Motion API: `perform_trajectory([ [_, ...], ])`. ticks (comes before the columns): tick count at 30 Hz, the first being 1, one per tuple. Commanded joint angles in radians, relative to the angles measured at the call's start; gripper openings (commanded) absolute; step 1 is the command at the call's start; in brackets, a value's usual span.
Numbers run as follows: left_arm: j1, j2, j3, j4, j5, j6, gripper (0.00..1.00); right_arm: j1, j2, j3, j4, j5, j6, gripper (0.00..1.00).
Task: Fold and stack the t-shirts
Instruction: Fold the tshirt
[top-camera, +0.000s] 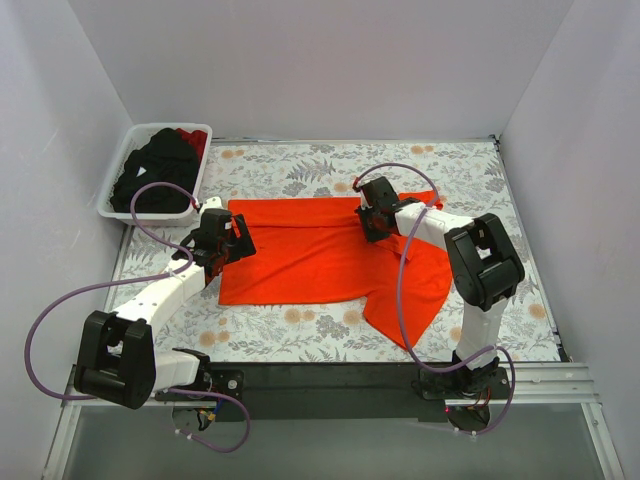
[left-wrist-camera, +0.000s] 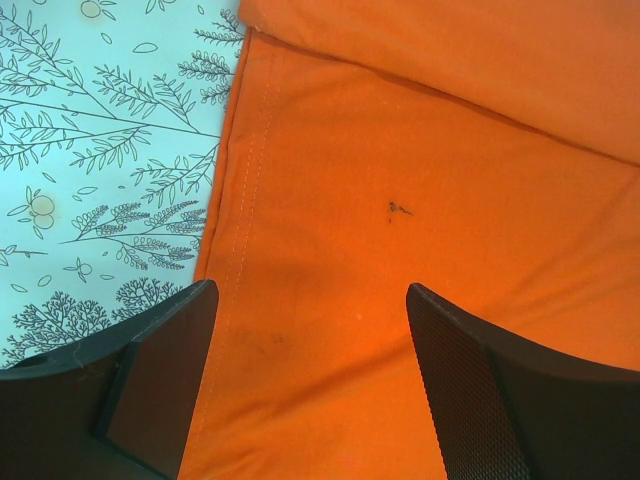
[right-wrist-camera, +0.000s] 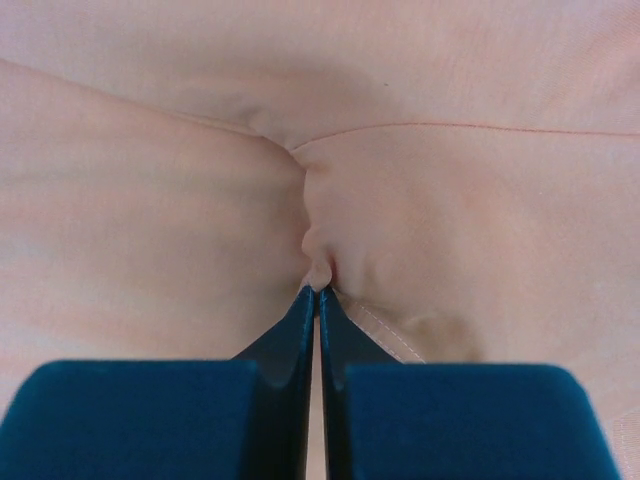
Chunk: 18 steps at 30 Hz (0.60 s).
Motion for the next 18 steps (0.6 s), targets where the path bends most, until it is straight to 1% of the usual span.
perform_trajectory([
  [1,-0.001,-0.003,0.028,-0.005,-0.003,0.008,0.75,0.003,-0.013,0.027,0.010,0.000,-0.003,0.01],
  [8,-0.002,-0.006,0.026,-0.006,-0.003,0.008,0.75,0.003,-0.079,0.062,-0.056,-0.049,0.006,0.01],
  [17,-0.002,-0.006,0.025,-0.006,-0.003,0.009,0.75,0.003,-0.100,0.085,-0.109,-0.105,0.031,0.01],
  [18,-0.002,-0.006,0.025,-0.006,-0.003,0.011,0.75,0.003,-0.096,0.088,-0.111,-0.142,0.035,0.01],
])
